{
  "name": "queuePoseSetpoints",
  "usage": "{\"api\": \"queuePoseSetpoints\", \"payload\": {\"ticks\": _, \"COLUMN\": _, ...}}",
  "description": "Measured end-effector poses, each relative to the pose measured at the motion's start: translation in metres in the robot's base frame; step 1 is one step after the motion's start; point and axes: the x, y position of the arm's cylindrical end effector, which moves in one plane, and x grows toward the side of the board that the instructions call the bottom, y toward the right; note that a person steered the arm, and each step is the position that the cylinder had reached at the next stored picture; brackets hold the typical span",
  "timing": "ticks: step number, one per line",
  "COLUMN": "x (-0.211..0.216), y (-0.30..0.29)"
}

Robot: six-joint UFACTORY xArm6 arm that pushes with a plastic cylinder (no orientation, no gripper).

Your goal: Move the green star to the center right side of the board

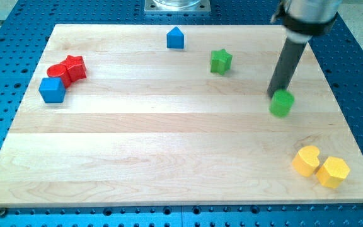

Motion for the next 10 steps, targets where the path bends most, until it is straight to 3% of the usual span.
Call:
{"api": "queuePoseSetpoints", "payload": {"ticks": 1, "x": 0.044, "y": -0.008}}
{"api": "queuePoseSetpoints", "payload": {"ticks": 2, "x": 0.039, "y": -0.008}}
{"api": "queuePoseSetpoints", "payload": {"ticks": 3, "x": 0.072, "y": -0.009}}
{"api": "queuePoseSetpoints", "payload": {"ticks": 4, "x": 0.077, "y": -0.03}}
{"api": "queuePoseSetpoints", "payload": {"ticks": 5, "x": 0.065, "y": -0.119}}
{"api": "queuePoseSetpoints", "payload": {"ticks": 6, "x": 0.018, "y": -0.183}}
{"api": "queuePoseSetpoints", "payload": {"ticks": 7, "x": -0.076, "y": -0.173}}
{"api": "queuePoseSetpoints", "payload": {"ticks": 8, "x": -0.13, "y": -0.137}}
{"api": "queuePoseSetpoints", "payload": {"ticks": 9, "x": -0.124, "y": -0.045}}
{"api": "queuePoseSetpoints", "payload": {"ticks": 10, "x": -0.12, "y": -0.017}}
